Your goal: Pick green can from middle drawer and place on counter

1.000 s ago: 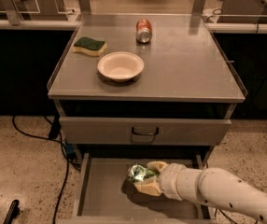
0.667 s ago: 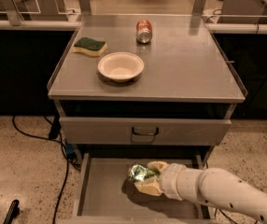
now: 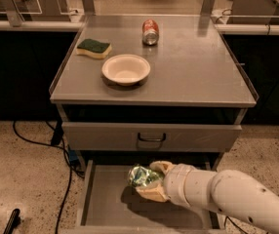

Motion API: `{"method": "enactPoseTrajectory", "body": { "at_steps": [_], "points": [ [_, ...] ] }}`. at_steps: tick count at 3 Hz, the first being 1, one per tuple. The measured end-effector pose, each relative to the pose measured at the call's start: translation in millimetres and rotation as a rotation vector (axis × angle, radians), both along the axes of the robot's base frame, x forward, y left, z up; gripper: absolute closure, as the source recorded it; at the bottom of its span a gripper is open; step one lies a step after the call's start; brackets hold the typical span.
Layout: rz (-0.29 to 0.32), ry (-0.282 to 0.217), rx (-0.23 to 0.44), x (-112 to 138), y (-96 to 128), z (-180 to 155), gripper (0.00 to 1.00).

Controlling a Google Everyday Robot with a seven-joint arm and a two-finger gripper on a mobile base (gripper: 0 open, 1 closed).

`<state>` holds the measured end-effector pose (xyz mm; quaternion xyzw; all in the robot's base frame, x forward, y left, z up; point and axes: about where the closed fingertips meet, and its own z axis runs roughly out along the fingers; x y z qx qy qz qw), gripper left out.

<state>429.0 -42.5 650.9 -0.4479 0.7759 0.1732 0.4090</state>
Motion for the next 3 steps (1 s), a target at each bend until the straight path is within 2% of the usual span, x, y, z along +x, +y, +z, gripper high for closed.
{"method": "enactPoseTrajectory", "body": {
  "at_steps": [1, 2, 3],
  "points": [
    [0.035, -0.179, -0.089, -12.1, 22.5, 100.3, 1.0],
    [0.083, -0.369, -0.135, -12.7, 61.3, 200.8, 1.0],
    [0.079, -0.416, -0.152, -15.4, 65.1, 219.8, 1.0]
  ]
}}
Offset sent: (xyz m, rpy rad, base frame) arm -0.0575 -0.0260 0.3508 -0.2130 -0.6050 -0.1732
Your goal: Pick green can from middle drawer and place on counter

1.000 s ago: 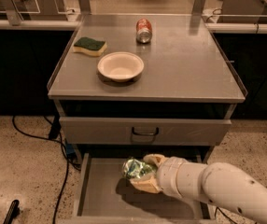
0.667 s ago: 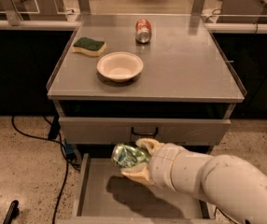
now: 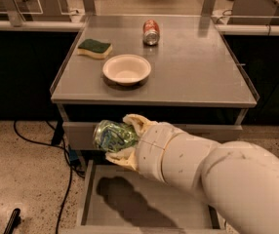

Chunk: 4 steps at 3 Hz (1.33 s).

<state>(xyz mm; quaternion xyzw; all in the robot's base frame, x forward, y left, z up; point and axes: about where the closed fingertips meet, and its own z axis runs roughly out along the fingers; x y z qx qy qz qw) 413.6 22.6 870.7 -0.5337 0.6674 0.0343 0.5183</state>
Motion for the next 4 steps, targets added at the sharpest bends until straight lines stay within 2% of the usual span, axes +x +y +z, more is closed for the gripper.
{"method": "enactPoseTrajectory", "body": {
  "at_steps": [1, 2, 3, 4],
  "points": [
    [0.003, 0.0, 0.003, -0.1, 2.4, -0.5, 1.0],
    [-0.016, -0.069, 0.004, 16.2, 1.5, 19.5, 1.0],
    [-0.083, -0.192, -0.032, 43.3, -22.4, 71.6, 1.0],
    [-0.166, -0.286, -0.081, 65.2, -53.0, 122.4, 1.0]
  ]
}}
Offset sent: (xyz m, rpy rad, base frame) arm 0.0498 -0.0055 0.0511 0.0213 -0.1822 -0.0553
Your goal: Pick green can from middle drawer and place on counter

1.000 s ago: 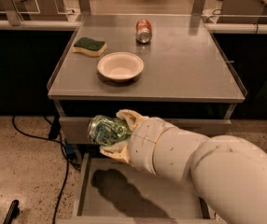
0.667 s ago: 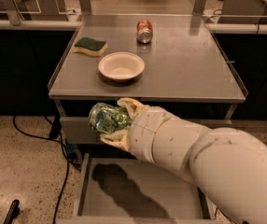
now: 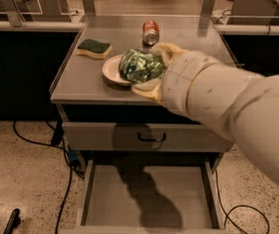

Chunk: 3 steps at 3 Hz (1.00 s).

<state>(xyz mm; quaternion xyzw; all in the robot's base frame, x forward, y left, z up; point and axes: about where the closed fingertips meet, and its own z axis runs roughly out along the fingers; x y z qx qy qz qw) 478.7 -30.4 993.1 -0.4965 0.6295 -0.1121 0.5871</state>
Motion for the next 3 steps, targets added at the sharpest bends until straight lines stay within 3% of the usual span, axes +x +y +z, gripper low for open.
{"method": "enactPoseTrajectory", "body": {
  "at_steps": [1, 3],
  "points": [
    [-0.098, -0.031, -0.005, 17.6, -45.0, 21.2, 1.0],
    [-0.199, -0.031, -0.034, 54.5, -104.1, 34.1, 1.0]
  ]
}}
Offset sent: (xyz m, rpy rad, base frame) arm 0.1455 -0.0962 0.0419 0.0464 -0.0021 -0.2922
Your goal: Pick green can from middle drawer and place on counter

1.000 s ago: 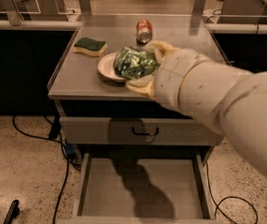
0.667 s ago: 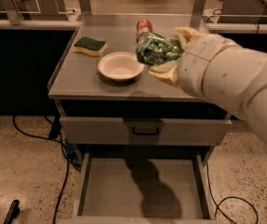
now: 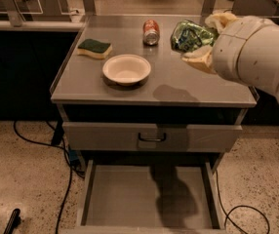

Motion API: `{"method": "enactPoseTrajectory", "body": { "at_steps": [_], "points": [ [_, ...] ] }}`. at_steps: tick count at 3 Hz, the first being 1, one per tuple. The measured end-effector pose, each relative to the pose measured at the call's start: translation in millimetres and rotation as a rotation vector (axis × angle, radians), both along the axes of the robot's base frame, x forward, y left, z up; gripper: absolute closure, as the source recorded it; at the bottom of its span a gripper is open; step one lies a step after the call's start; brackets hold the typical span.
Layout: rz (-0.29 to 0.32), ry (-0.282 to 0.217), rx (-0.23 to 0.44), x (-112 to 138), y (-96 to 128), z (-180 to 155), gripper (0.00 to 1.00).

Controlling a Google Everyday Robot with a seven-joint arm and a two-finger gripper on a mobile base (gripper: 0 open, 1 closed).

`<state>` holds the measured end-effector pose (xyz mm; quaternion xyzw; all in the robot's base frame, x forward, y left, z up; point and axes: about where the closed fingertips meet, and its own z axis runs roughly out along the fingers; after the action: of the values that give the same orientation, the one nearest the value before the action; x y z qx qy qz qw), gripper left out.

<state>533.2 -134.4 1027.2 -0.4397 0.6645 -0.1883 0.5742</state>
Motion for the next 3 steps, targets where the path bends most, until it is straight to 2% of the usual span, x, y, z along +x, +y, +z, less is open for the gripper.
{"method": "enactPoseTrajectory", "body": {
  "at_steps": [1, 2, 3],
  "points": [
    [-0.009, 0.058, -0.007, 30.7, -5.5, -11.9, 1.0],
    [0.003, 0.13, -0.009, 69.3, 13.2, -40.1, 1.0],
    [-0.011, 0.199, 0.007, 102.8, 34.5, -71.1, 1.0]
  ]
}}
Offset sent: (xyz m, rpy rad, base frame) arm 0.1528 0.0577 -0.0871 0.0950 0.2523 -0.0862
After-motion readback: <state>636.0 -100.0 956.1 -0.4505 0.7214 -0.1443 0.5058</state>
